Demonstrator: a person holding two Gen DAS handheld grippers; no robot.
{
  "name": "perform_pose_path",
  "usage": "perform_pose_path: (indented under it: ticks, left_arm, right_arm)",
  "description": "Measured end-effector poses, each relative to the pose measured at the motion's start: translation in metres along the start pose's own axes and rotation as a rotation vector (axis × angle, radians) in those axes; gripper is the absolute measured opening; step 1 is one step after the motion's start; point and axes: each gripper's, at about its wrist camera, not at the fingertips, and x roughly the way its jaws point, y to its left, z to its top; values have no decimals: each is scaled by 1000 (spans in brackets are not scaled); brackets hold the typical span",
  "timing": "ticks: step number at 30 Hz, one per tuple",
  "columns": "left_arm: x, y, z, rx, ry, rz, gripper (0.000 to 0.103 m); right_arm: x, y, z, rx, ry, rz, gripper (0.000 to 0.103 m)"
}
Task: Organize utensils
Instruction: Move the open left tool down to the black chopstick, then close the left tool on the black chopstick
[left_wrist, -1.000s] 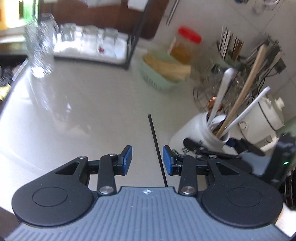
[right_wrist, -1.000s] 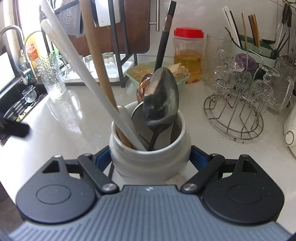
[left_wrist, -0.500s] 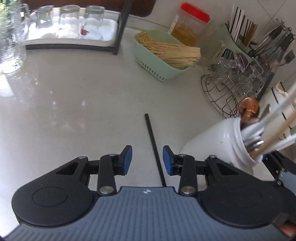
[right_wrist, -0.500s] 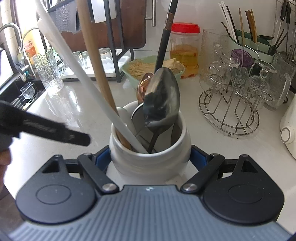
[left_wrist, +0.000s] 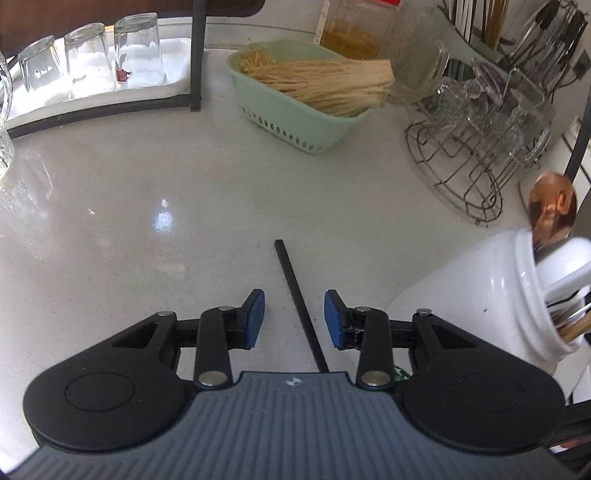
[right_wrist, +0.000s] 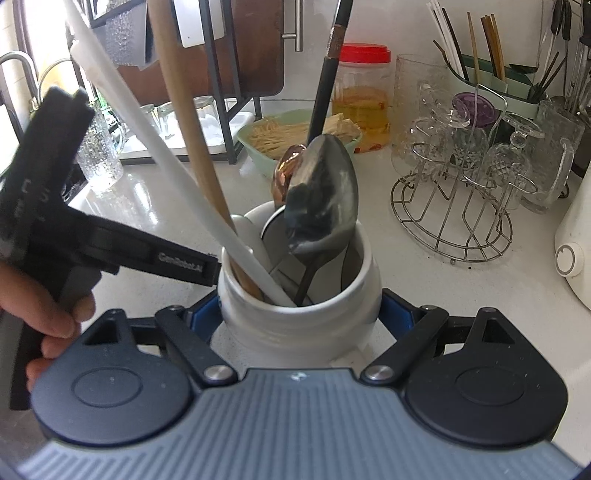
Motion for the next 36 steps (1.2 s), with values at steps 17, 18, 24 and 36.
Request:
perform_pose_path:
  ticks: [17,18,24,36]
  left_arm:
    - [-15,-27,-23,35,-6,81,0]
    - [-19,-27,-24,26,-11,82,0]
    - [-36,-23,-31,-24,-31,99,0]
    - [-46,-4,-56,-141,50,61,0]
  right_arm:
    - [-1,-6,-2,-57,-20,50,91]
    - [-1,-6,-3,-59,-22,55,91]
    - [0,-9,-3,-72,-30,77,91]
    - [2,-12,-4,-86,-37,94,91]
